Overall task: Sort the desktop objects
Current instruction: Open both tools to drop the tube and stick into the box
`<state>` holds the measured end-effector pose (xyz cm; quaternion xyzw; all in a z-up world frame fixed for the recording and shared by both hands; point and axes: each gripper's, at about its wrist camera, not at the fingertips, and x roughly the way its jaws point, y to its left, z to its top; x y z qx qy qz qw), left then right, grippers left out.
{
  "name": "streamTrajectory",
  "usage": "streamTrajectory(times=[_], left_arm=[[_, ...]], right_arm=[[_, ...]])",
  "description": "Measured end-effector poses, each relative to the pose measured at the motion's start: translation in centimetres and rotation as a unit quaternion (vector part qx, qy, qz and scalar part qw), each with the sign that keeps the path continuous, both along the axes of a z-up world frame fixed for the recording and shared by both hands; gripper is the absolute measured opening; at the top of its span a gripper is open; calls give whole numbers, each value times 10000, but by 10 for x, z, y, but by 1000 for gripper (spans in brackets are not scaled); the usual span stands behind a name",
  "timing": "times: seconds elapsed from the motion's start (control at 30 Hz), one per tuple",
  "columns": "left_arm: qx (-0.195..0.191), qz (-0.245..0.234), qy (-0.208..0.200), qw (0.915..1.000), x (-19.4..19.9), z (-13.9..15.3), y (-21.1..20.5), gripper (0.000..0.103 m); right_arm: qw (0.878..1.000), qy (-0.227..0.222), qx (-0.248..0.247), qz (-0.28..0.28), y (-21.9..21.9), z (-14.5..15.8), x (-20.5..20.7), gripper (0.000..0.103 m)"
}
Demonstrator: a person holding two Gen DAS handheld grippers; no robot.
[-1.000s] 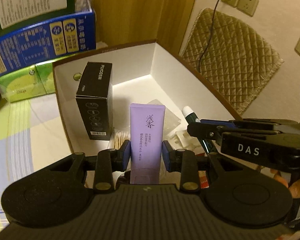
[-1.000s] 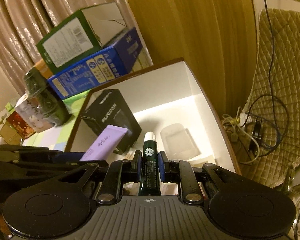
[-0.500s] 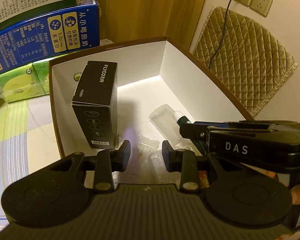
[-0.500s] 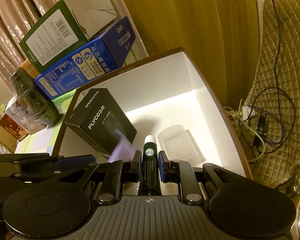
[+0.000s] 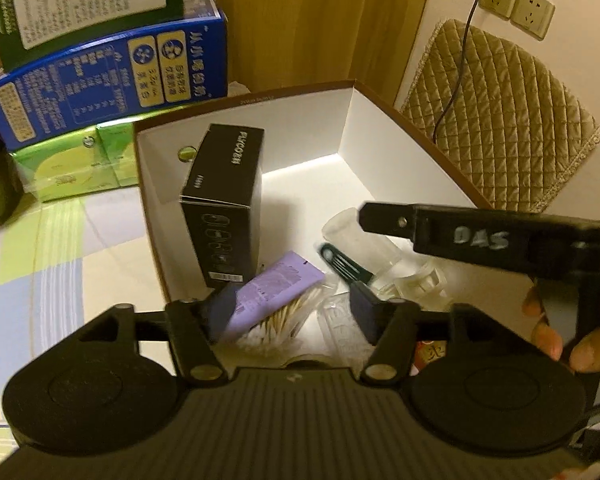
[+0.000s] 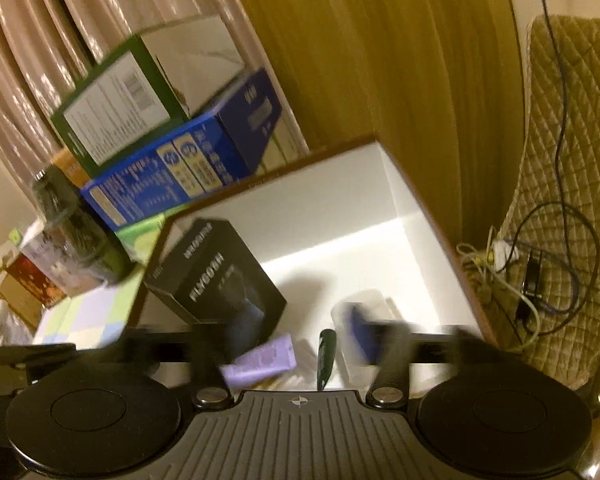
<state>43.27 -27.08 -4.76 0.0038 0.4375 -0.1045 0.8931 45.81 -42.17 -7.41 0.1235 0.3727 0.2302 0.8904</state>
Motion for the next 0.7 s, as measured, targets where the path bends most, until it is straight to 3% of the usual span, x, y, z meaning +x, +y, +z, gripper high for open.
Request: streamTrajectory(times=[0.1,0.17,0.3,0.43,0.7], left_arm=[[-6,20,-57,10000,-8,8,3,68],[7,53,-101,9999,-16,14,4,76],[95,156,-199,9996,-36,24,9,85],[135,301,-291,9990,-57,32,18,95],[262,513,-526,9970,-100,47,36,99]], right_arm=[[9999,-134,1,105,-3,10,-7,74],[9998,-143,105,91,-9,15,-14,89],[9992,-266,274,89,-20,27,-34,100],[9990,-410,133,99,-25,33,-58,101],[9971,-618,-435,127,-24,37,-115,101]])
